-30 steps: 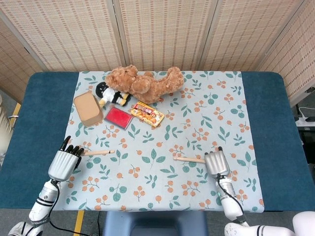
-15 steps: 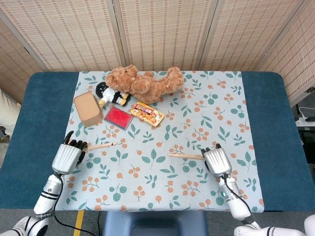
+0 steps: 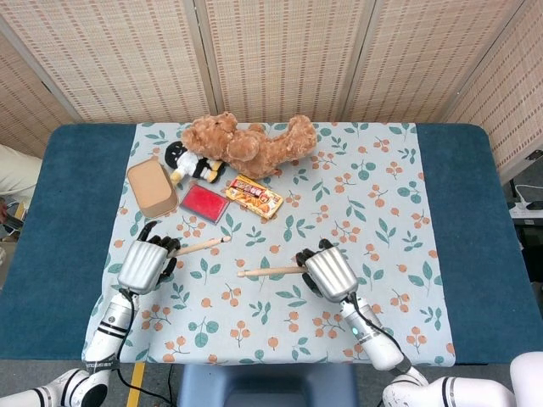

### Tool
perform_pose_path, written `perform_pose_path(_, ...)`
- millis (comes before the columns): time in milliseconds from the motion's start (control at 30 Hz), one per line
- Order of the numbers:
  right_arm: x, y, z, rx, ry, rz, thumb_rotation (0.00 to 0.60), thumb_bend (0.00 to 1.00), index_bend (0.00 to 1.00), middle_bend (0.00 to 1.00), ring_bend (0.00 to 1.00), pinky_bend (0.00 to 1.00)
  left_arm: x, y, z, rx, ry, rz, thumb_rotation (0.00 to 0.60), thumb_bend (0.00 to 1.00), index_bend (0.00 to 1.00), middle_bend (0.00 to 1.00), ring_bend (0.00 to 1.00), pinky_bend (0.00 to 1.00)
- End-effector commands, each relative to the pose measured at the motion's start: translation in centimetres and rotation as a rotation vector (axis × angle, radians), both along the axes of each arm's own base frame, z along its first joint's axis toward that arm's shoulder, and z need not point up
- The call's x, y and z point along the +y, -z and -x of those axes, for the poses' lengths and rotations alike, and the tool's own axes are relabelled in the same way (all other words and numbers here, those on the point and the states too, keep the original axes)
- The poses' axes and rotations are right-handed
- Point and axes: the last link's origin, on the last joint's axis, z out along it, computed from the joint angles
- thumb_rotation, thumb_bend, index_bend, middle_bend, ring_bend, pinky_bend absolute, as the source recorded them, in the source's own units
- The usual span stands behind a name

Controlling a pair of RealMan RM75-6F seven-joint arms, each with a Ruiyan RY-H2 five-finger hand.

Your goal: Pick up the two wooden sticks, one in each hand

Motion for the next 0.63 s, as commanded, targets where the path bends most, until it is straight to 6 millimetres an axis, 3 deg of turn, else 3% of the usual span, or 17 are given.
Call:
perform_pose_path(33, -0.3, 0.7, -1.4, -0.019, -0.007, -0.015, 0.600, 0.39, 1.00, 0.88, 0.74, 0.35, 0.1, 0.0, -1.7, -0.003, -0.020, 0.033, 0.600, 0.58, 0.83, 0.87, 0.52, 0.19)
perform_pose_path(333, -1.4, 1.3, -2.1, 0.007, 0.032, -0.004, 0.600, 0.39, 1.00, 0.88, 0.74, 0.35, -1.5, 0.2, -3.4, -0.011, -0.010, 0.063, 0.600, 0.58, 0.83, 0.87, 0.52, 0.19)
perform_pose_path(633, -1.5, 0.9, -1.4, 0.013, 0.063, 0.009, 0.600, 0.39, 1.00, 0.88, 0.74, 0.36, -1.7, 0.5, -3.1, -0.007, -0.011, 0.063, 0.600, 0.58, 0.83, 0.88, 0.53, 0.19)
